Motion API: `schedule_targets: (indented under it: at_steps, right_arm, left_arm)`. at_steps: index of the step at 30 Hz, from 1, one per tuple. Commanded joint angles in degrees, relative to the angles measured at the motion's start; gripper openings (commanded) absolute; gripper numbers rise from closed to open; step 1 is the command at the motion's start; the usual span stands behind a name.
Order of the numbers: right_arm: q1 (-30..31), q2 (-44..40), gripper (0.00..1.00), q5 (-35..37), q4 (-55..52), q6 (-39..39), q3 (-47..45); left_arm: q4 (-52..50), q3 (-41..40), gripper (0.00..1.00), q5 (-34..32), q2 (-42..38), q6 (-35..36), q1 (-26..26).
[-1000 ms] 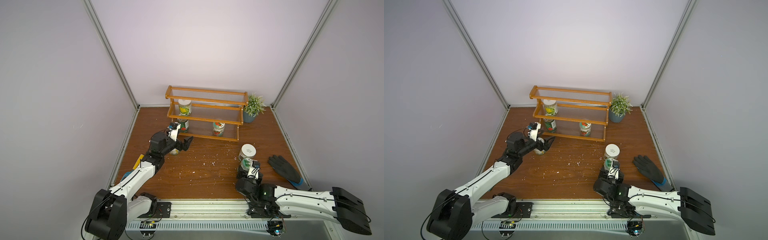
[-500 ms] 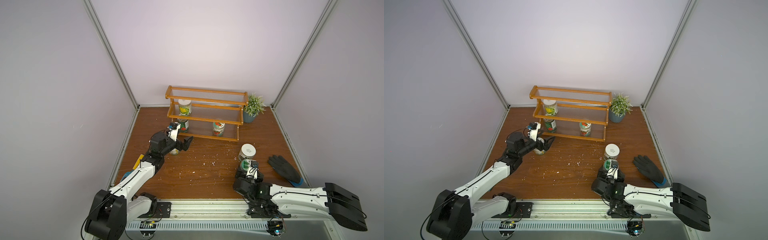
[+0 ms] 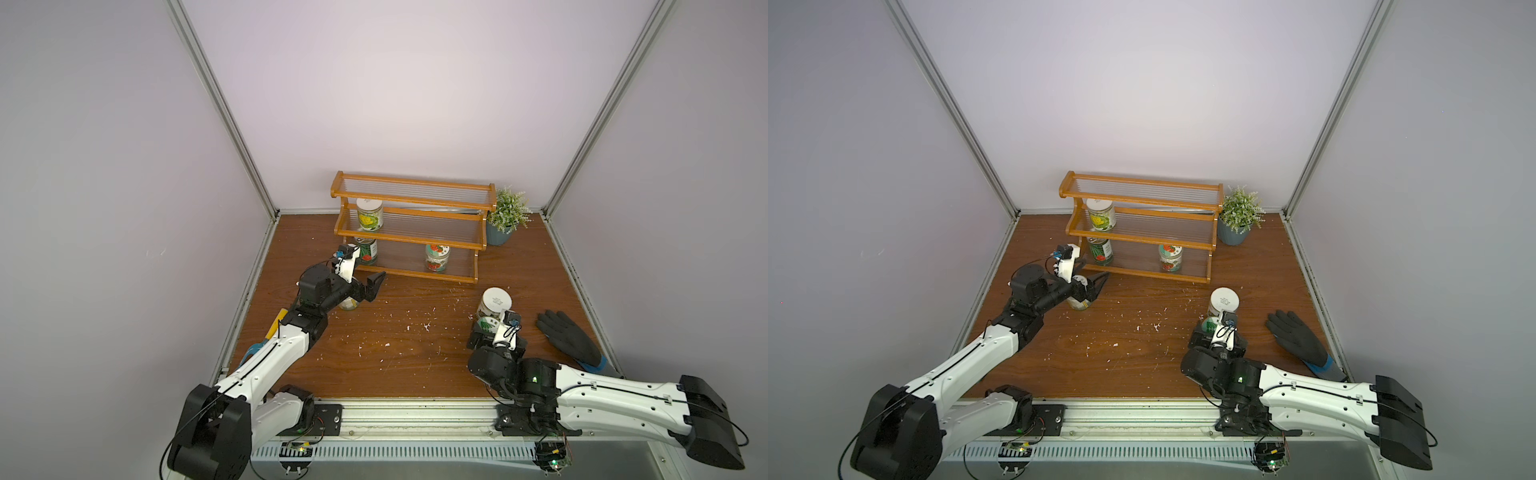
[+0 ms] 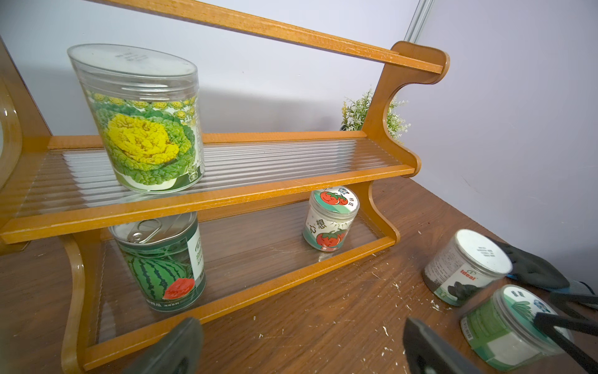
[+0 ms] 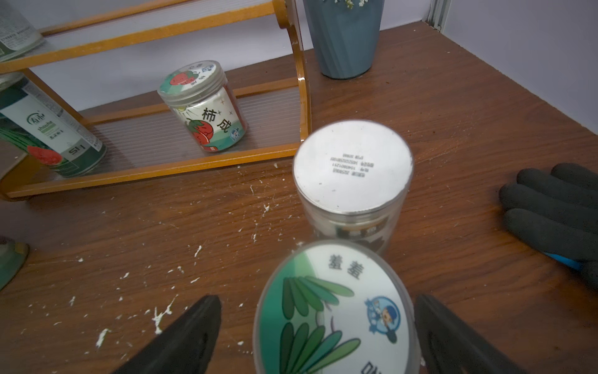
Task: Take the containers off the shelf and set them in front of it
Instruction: 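Place the container at the center of the board, then pick up a container from the shelf.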
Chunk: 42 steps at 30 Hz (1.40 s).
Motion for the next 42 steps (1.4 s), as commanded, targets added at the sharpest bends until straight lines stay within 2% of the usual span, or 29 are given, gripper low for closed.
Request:
schedule_targets:
  at_steps: [1, 7, 15, 21, 25, 32, 42]
  right_arm:
    - [0.7, 0.8, 0.99, 0.8, -6.8, 2.6, 3.4]
    - [3.4, 1.4, 0.99, 4.8, -6.0, -2.3, 9.2]
    - [4.1, 1.8, 0.99, 3.9, 11.7, -25.7, 15.1]
    - [3.1, 2.8, 0.99, 2.1, 23.6, -37.8, 15.6]
    - [-0.8, 3.7, 0.99, -0.6, 32.9, -44.3, 13.2]
    - [-8.2, 7.8, 0.99, -8.6, 44.0, -48.4, 12.0]
    - [-12.1, 11.9, 0.99, -14.0, 48.3, -49.3, 12.9]
  left_arm:
    - [0.5, 1.5, 1.0, -0.5, -0.2, 0.2, 0.2]
    - [-1.0, 3.1, 1.0, -4.0, 0.6, 0.4, 0.6]
    - [-6.1, 12.6, 1.0, -14.1, 8.6, 1.8, 1.1]
    - [-2.3, 19.3, 1.0, -14.4, 16.6, 2.9, 1.0]
    - [1.5, 21.3, 1.0, -15.6, 21.5, 3.6, 1.1]
    - [9.4, 22.5, 1.0, -19.0, 26.1, 4.3, 1.0]
    - [12.3, 29.5, 1.0, -20.6, 34.1, 6.3, 1.1]
